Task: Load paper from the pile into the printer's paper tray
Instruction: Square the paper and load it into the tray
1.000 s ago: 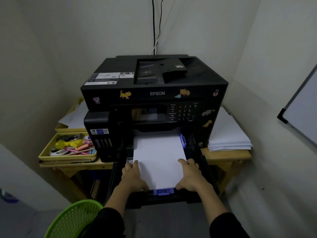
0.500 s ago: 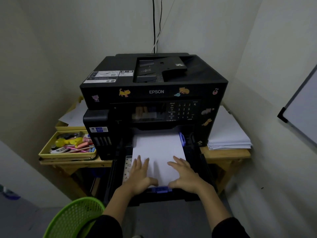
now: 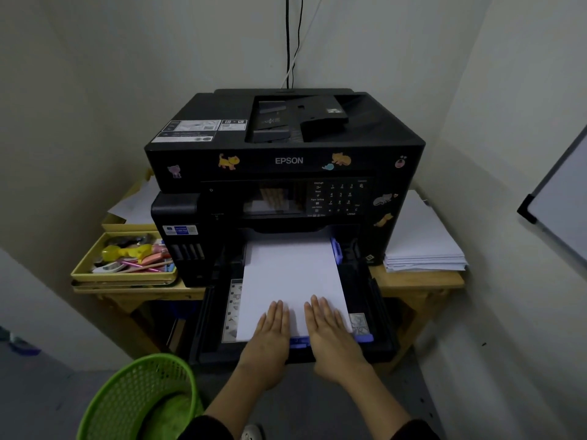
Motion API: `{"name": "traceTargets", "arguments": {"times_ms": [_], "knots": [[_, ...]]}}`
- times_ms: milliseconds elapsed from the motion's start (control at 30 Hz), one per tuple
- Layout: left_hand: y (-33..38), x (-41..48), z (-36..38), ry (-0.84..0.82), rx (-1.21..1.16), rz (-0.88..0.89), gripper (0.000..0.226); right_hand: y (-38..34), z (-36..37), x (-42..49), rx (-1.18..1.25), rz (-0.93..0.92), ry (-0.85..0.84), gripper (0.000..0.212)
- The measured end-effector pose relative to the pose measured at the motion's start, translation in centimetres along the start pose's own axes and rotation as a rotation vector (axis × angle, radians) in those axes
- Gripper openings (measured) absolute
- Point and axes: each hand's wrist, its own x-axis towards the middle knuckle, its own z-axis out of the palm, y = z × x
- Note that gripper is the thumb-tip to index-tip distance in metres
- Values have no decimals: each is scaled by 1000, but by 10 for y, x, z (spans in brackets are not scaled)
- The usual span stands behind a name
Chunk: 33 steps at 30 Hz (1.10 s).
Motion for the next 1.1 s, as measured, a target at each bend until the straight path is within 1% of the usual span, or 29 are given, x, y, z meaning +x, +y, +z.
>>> {"name": "traceTargets", "arguments": {"times_ms": [133,300,500,567,633,700,767,833,867,900,933,967,1000,1033,1100], "knots": [[-5,8,-1,13,1,5,81,1,-1,10,-28,-10,-9,88],[-18,41,-19,-2,46,-33,82,5,-16,46,-54,13,-11,86],[-30,89,-41,-19,91,-85,88,13,-34,93,-74,71,-5,83],[-35,104,-45,11,102,-101,89,15,-40,108,-76,97,6,82],[-39,115,-45,90,92,-111,86,17,-45,121,-82,123,35,79],[-43,125,-47,171,70,-124,80,18,-50,132,-97,155,87,76],[-45,128,-49,208,55,-122,77,18,-53,137,-117,206,146,75],[-42,125,-43,278,-68,-129,82,19,-53,135,-91,271,166,79],[-39,122,-38,363,-177,-153,89,18,-51,131,-37,310,169,82],[-34,117,-31,488,-296,-186,95,17,-48,126,43,352,195,87],[-28,112,-25,596,-401,-249,101,15,-44,120,148,401,253,92],[-21,107,-21,650,-515,-354,106,11,-40,115,273,456,346,97],[-14,103,-20,641,-659,-484,110,6,-37,112,411,519,453,101],[-7,102,-22,581,-840,-627,113,1,-35,111,564,593,552,104],[-3,105,-38,461,-1219,-875,113,-6,-36,115,942,745,672,111]]}}
